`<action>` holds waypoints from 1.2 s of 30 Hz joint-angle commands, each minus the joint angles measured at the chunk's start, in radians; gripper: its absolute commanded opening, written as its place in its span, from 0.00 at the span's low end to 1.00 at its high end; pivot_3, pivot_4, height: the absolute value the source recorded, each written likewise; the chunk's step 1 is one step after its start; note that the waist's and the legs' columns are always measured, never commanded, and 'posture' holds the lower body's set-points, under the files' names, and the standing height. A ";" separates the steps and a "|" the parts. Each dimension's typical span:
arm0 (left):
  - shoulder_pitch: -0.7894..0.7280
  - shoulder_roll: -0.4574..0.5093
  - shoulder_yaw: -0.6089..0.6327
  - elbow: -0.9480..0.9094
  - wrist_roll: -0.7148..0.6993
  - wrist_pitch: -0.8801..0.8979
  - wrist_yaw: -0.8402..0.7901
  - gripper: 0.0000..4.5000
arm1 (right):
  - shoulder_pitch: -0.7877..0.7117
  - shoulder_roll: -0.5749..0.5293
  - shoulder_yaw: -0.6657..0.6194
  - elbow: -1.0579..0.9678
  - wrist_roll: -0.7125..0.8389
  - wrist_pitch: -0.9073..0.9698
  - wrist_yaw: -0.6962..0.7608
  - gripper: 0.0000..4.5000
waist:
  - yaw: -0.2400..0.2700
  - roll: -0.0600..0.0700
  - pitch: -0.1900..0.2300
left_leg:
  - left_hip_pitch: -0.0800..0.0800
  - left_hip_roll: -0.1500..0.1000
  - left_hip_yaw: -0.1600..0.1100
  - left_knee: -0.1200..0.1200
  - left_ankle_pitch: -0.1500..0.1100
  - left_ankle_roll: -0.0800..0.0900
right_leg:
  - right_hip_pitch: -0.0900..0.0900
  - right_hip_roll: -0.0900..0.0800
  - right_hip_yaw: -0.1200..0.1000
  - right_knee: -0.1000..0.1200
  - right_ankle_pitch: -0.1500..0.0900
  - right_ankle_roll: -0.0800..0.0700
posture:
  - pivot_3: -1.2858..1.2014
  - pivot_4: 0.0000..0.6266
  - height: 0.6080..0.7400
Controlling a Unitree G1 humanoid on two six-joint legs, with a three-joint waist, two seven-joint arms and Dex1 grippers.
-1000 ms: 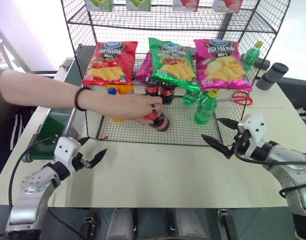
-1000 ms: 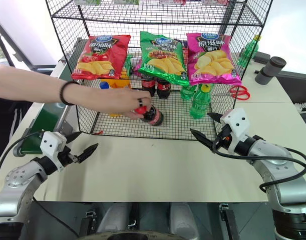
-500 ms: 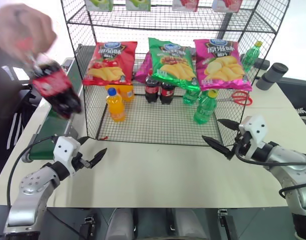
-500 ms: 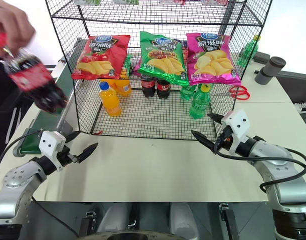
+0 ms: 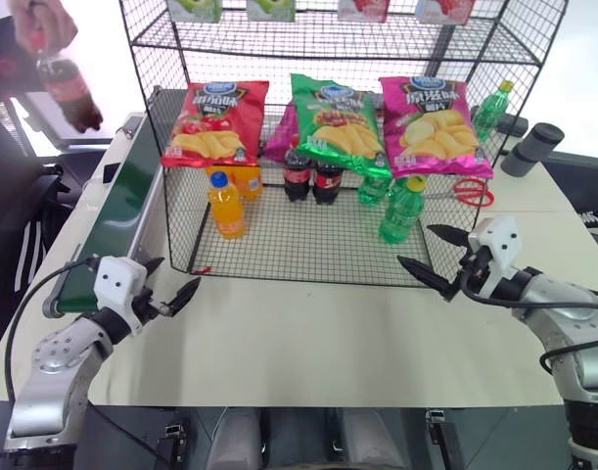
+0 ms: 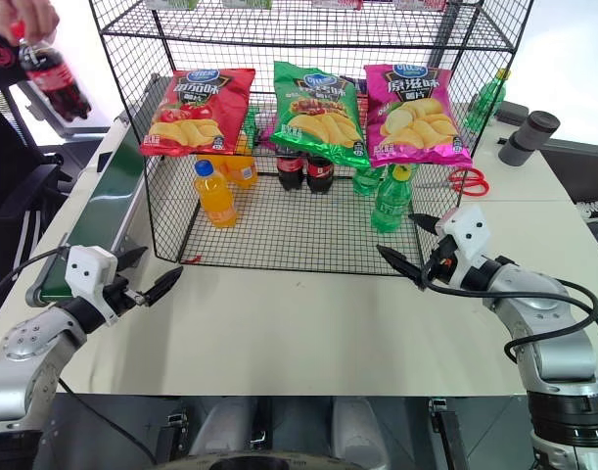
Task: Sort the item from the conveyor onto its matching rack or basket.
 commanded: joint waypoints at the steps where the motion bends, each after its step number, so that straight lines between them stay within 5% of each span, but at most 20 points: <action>1: 0.007 -0.004 0.069 -0.046 -0.040 0.013 0.023 1.00 | 0.006 0.011 -0.008 0.027 -0.008 -0.062 0.015 0.99 | 0.000 0.000 0.000 | 0.000 0.000 0.000 0.000 0.000 0.000 | 0.000 0.000 0.000 0.000 0.000 0.000 | 0.52 0.24 1.00; 16: -0.003 -0.028 0.156 -0.020 -0.058 0.014 0.096 1.00 | -0.031 0.059 0.020 0.287 -0.047 -0.317 0.110 0.99 | -0.004 0.000 0.000 | 0.001 0.000 0.000 0.000 0.000 0.000 | 0.000 0.001 0.000 0.001 0.000 0.000 | 0.52 0.24 1.00; 36: -0.121 -0.146 0.282 0.165 -0.011 -0.153 0.344 1.00 | -0.054 0.158 0.140 0.047 -0.061 -0.210 -0.038 0.99 | 0.001 -0.001 -0.001 | 0.001 0.000 0.000 0.001 0.000 0.000 | 0.000 -0.001 0.000 0.001 0.000 0.000 | 0.52 0.24 1.00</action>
